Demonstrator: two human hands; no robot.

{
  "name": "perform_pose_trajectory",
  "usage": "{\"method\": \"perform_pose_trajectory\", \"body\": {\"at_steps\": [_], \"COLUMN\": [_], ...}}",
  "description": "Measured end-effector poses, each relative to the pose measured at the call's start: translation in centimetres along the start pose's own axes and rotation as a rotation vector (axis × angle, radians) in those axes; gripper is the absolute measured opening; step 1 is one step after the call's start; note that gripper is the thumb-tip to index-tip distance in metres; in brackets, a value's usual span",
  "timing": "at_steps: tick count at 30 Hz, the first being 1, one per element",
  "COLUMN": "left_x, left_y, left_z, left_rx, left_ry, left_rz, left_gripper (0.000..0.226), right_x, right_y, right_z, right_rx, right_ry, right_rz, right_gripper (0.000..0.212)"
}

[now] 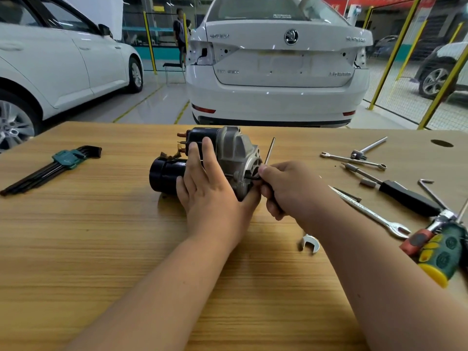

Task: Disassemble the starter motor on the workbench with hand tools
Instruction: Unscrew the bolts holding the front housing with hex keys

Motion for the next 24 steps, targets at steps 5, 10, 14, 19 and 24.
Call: {"method": "perform_pose_trajectory", "body": {"at_steps": [5, 10, 14, 19, 24], "left_x": [-0.11, -0.14, -0.02, 0.01, -0.07], "left_y": [0.03, -0.06, -0.02, 0.01, -0.07], "left_z": [0.08, 0.01, -0.17, -0.21, -0.16], "left_rx": [-0.004, -0.005, -0.013, -0.018, -0.025], "left_ry": [-0.018, -0.003, -0.012, -0.026, -0.038], "left_rz": [0.002, 0.000, -0.002, 0.005, 0.001], "left_gripper": [0.110, 0.113, 0.113, 0.110, 0.115], "right_x": [0.03, -0.23, -0.41, -0.39, 0.02], "right_y": [-0.19, -0.01, 0.44, 0.57, 0.25], "right_z": [0.03, -0.03, -0.43, -0.51, 0.18], "right_rx": [0.013, -0.017, -0.072, -0.130, -0.075], "right_ry": [0.129, 0.051, 0.103, 0.054, -0.171], "right_rz": [-0.011, -0.068, -0.081, -0.062, 0.036], "right_gripper": [0.038, 0.040, 0.042, 0.030, 0.017]}}
Point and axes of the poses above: each hand's wrist, its own y-axis away from the middle knuckle, its own z-axis out of the palm, x = y × z, the point moved 3 cm from there along -y, towards the middle knuckle, and after that the axes turned 9 degrees about -x, right-handed, at the moved point
